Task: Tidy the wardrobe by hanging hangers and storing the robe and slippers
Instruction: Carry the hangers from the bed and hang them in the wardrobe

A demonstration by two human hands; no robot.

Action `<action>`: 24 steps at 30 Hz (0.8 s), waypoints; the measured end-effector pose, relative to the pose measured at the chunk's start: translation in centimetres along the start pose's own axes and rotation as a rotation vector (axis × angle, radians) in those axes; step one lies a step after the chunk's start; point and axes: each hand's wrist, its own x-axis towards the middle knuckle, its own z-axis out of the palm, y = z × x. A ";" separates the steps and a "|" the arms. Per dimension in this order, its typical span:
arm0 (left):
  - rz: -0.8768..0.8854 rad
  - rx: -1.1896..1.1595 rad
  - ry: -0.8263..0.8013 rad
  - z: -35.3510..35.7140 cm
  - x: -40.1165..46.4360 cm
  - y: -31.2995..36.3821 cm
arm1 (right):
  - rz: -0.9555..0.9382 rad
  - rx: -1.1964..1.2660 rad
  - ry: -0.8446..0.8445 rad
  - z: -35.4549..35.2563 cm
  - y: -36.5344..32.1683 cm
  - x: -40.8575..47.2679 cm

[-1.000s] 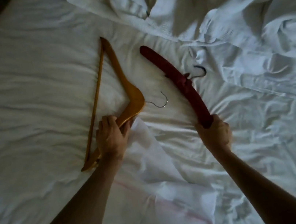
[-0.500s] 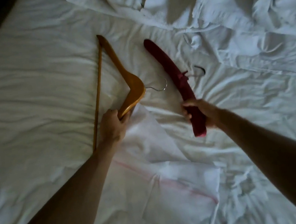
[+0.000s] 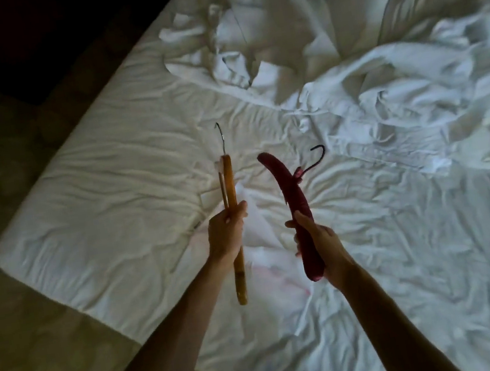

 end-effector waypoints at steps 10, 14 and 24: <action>-0.013 -0.190 -0.066 -4.4 -20.2 5.4 | -0.215 -0.354 -0.179 -0.7 -3.0 -16.9; 0.048 -0.222 0.040 -7.9 -26.5 5.9 | -0.341 -0.562 -0.271 0.6 -3.6 -20.8; 0.160 -0.298 0.413 -21.0 -37.4 2.3 | -0.563 -0.795 -0.655 12.3 -2.0 -30.3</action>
